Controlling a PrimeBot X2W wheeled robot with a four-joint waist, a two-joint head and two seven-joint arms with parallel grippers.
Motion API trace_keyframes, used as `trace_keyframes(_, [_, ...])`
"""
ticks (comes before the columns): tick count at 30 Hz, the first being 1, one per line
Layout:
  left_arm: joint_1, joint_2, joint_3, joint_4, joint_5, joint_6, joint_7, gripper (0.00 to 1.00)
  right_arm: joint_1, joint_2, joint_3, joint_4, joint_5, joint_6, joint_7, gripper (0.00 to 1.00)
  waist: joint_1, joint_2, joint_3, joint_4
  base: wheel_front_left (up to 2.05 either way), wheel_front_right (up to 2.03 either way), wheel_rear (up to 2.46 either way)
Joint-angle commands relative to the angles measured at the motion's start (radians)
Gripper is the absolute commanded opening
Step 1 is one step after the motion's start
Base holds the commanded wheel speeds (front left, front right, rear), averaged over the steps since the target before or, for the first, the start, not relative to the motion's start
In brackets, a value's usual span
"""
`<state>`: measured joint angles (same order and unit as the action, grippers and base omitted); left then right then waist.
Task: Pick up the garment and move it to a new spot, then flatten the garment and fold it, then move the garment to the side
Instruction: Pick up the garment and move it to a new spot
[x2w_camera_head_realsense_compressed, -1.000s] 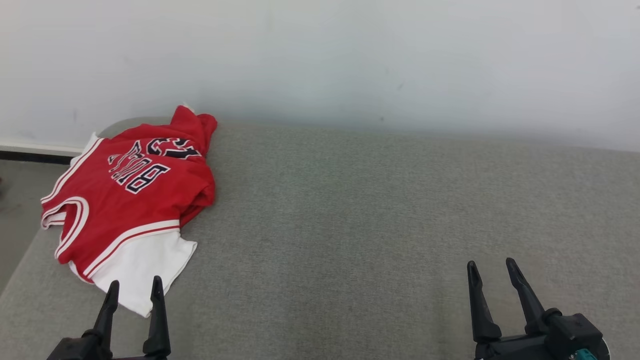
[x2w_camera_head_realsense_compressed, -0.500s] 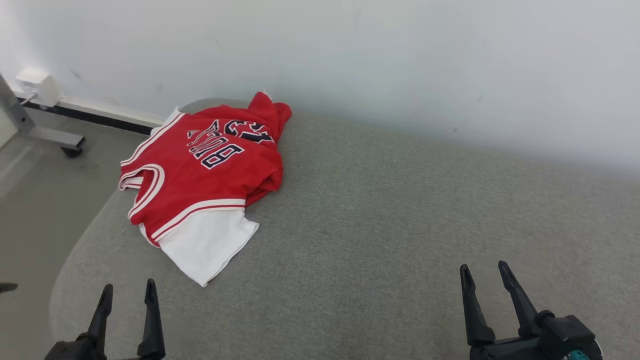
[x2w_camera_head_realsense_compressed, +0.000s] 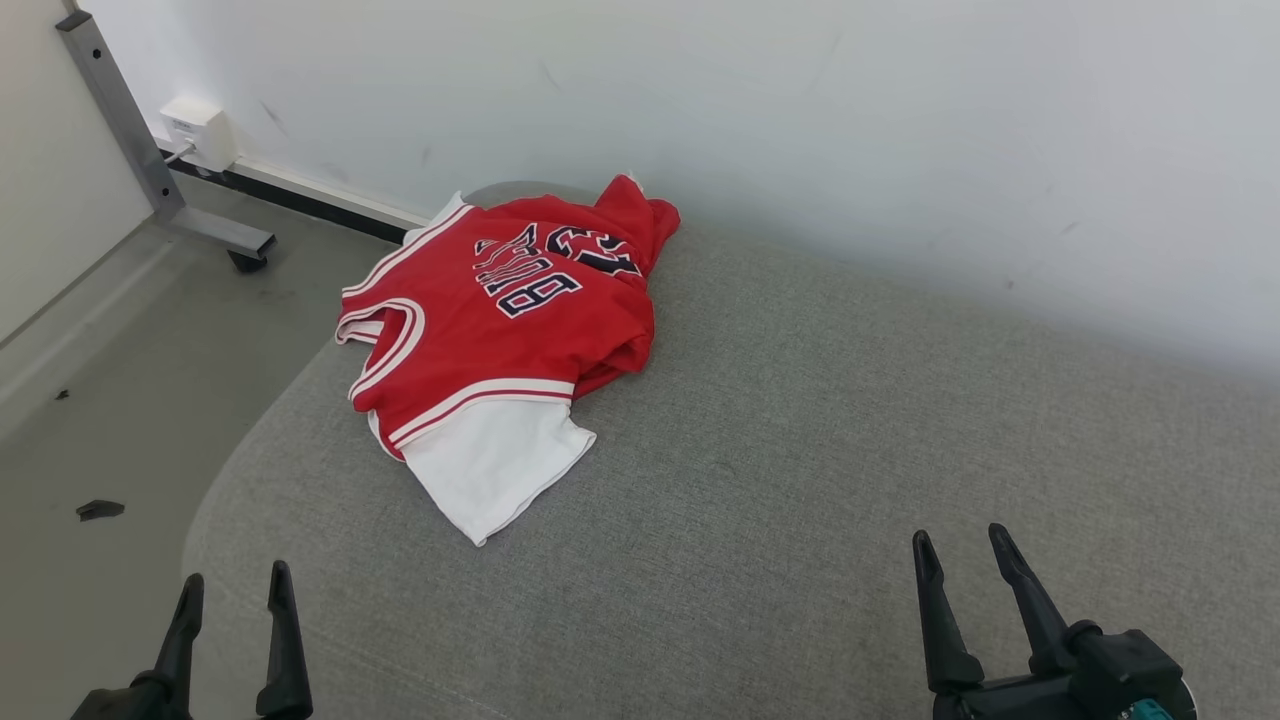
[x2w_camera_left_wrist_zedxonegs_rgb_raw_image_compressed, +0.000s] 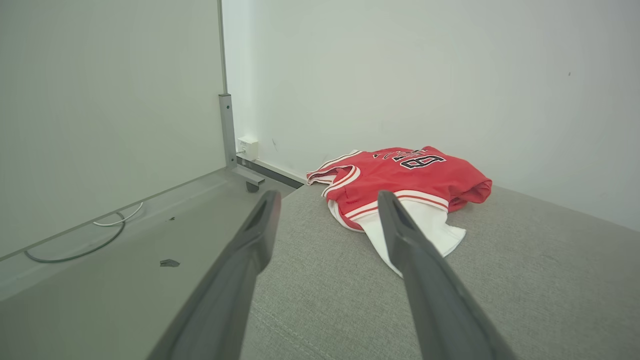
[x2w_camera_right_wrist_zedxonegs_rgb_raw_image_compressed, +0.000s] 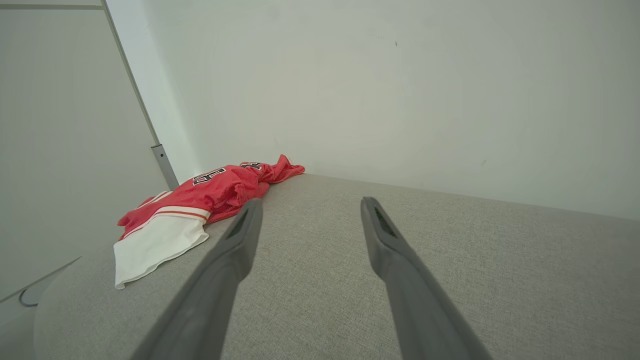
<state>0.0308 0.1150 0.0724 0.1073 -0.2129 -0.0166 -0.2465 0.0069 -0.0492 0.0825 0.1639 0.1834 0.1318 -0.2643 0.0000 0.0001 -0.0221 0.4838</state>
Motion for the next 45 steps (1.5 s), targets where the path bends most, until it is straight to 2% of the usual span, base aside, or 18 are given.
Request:
trace_keyframes(1, [0.014,0.004,0.002,-0.005,-0.002,0.006,0.000,1.00,-0.002,-0.002,0.002,0.001,0.006,-0.002,0.000,1.00,0.0000,-0.0001,0.000,0.004,0.00,0.00,0.00])
trace_keyframes(6, [0.020,0.001,0.005,-0.008,-0.007,0.016,-0.002,1.00,-0.008,-0.002,0.011,0.003,0.006,-0.002,0.000,1.00,0.0000,-0.0001,0.005,-0.003,0.00,0.00,0.00])
trace_keyframes(13, [-0.032,0.000,0.013,0.004,-0.026,0.018,-0.009,1.00,-0.028,-0.002,0.003,0.004,-0.015,-0.002,0.000,1.00,0.0000,-0.0001,0.044,-0.046,0.00,0.00,0.00])
trace_keyframes(18, [-0.129,0.009,0.036,0.016,-0.063,0.002,-0.014,1.00,-0.052,-0.002,-0.011,0.004,-0.043,-0.002,0.001,1.00,0.0000,-0.0001,0.100,-0.114,0.00,0.00,0.00])
trace_keyframes(23, [-0.269,0.029,0.060,0.024,-0.092,-0.018,-0.017,1.00,-0.093,-0.002,-0.030,-0.017,-0.074,-0.002,0.005,1.00,0.0000,-0.0001,0.202,-0.205,0.00,0.00,0.00])
trace_keyframes(27, [-0.437,0.094,0.104,0.049,-0.117,-0.026,-0.017,1.00,-0.152,-0.002,-0.052,-0.044,-0.103,-0.002,0.005,1.00,0.0000,-0.0001,0.327,-0.318,0.00,0.00,0.00])
trace_keyframes(35, [-0.668,0.232,0.170,0.109,-0.146,-0.033,0.021,1.00,-0.198,-0.002,-0.119,-0.072,-0.110,-0.002,0.000,1.00,0.0000,-0.0001,0.454,-0.472,0.00,0.00,0.00])
trace_keyframes(41, [-0.789,0.333,0.186,0.214,-0.179,-0.063,0.089,1.00,-0.203,-0.001,-0.175,-0.099,-0.110,-0.002,-0.002,1.00,0.0000,-0.0001,0.502,-0.525,0.00,0.00,0.00])
trace_keyframes(45, [-0.837,0.363,0.169,0.293,-0.190,-0.073,0.136,1.00,-0.199,-0.001,-0.200,-0.114,-0.108,-0.002,-0.002,1.00,0.0000,-0.0001,0.517,-0.528,0.00,0.00,0.00])
